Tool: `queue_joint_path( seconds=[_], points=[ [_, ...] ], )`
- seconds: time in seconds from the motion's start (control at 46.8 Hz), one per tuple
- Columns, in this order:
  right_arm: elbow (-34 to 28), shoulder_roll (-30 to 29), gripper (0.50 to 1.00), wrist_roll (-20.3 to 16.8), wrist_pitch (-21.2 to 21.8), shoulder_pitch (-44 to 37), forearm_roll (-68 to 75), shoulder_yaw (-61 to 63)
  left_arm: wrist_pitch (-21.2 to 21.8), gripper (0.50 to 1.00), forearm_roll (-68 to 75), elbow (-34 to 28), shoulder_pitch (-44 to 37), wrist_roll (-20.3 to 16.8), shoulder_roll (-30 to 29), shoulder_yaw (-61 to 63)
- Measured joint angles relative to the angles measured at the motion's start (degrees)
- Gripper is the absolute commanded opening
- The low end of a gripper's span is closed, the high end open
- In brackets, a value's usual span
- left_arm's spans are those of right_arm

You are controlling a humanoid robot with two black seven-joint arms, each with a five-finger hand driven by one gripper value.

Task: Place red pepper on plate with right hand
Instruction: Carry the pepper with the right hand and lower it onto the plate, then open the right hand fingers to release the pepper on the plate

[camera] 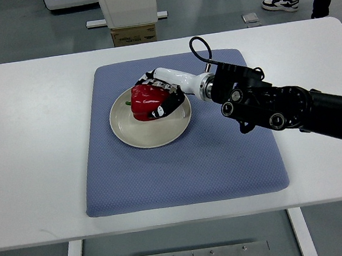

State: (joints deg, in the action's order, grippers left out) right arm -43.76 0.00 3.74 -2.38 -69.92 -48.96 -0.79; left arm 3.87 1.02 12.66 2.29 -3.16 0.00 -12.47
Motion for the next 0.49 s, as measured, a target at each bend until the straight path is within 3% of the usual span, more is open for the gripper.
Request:
queue_joint_path(
  seconds=[0.214,0.363,0.491],
  points=[
    [-0.01,0.0,0.514,0.21,0.0,1.04,0.0,-0.01,0.0,1.0,0.0,0.0,0.0,0.0,0.0,0.01],
    [-0.06,0.0,0.727,0.3,0.0,1.45,0.0,-0.01,0.0,1.0,0.0,0.0,0.0,0.0,0.0,-0.01],
    [-0.02,0.0,0.87,0.31,0.0,1.54,0.06,-0.01,0.0,1.0,0.0,0.0,0.0,0.0,0.0,-0.01]
  ],
)
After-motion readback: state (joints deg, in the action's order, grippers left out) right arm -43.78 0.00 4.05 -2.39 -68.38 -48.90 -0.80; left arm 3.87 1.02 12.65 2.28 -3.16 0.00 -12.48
